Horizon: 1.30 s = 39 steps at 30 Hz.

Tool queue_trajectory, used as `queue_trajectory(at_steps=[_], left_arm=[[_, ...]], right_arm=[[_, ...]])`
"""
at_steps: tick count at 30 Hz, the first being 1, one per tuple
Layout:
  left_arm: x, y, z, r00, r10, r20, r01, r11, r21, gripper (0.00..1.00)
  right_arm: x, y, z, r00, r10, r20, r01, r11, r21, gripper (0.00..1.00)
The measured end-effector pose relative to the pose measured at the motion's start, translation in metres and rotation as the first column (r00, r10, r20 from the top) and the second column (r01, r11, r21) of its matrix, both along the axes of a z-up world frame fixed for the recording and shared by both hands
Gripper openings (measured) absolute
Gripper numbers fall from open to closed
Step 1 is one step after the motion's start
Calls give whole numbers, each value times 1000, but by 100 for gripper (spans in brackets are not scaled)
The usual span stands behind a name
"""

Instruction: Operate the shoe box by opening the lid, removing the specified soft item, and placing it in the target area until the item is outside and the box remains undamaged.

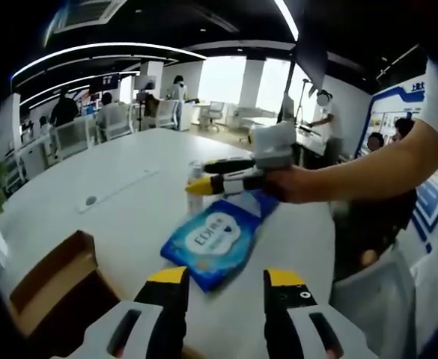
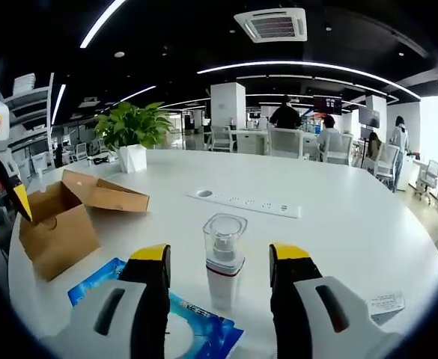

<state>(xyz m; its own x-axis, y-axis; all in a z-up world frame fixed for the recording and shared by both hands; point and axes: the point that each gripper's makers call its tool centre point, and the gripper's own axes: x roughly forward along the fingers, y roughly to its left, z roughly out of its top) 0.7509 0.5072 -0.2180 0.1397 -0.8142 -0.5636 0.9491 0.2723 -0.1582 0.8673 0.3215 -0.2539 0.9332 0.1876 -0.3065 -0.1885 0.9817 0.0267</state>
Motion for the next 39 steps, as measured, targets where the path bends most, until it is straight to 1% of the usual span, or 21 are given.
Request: queue_trajectory(at_steps=[3,6,8,13,18,21,24,26,28,34,36,38,39], left_arm=[[-3,2,1,1000,1,1,-1,1000,0,41],[-7,5,5,1000,0,4,0,1000,1,42],[-8,8,6,1000,1,5,-1,1000,1,43],[-11,16,11,1000,5,13,-5,1000,2,45],[-11,31,15,1000,21,21,-21,1000,4,47],[-13,43,16,999,35,26,-35,999,6,48],[-14,54,16,998,50,27,-50,999,7,48],[-16,62,17,998,64,28,-64,998,5,48],[-17,70,17,997,72,28,-72,997,7,48],[-19,103,19,992,123,27,-124,992,13,48],[-19,116,19,990,139,29,-140,990,16,48],[-18,129,19,988,154,32,-155,988,25,48],[-17,136,19,987,160,33,-161,987,29,48]], right_arm=[[-4,2,3,1000,1,-1,-1,1000,-2,52],[-12,7,8,1000,0,-7,0,1000,0,54],[-20,6,15,1000,-4,-2,4,1000,-6,54],[-27,9,23,1000,-13,-3,13,1000,-7,54],[-42,16,35,1000,-17,-9,17,1000,-14,55],[-51,24,43,1000,-14,-10,14,1000,-24,55],[-55,28,47,1000,-11,-13,11,1000,-20,57],[-61,35,51,1000,-7,-20,7,1000,-15,57],[-65,43,53,1000,4,-24,-4,1000,-24,57],[-75,69,61,999,30,-25,-31,999,-30,57],[-73,73,60,999,35,-26,-35,999,-30,56],[-73,81,62,999,41,-24,-42,999,-29,56],[-72,81,63,999,41,-24,-42,999,-30,56]])
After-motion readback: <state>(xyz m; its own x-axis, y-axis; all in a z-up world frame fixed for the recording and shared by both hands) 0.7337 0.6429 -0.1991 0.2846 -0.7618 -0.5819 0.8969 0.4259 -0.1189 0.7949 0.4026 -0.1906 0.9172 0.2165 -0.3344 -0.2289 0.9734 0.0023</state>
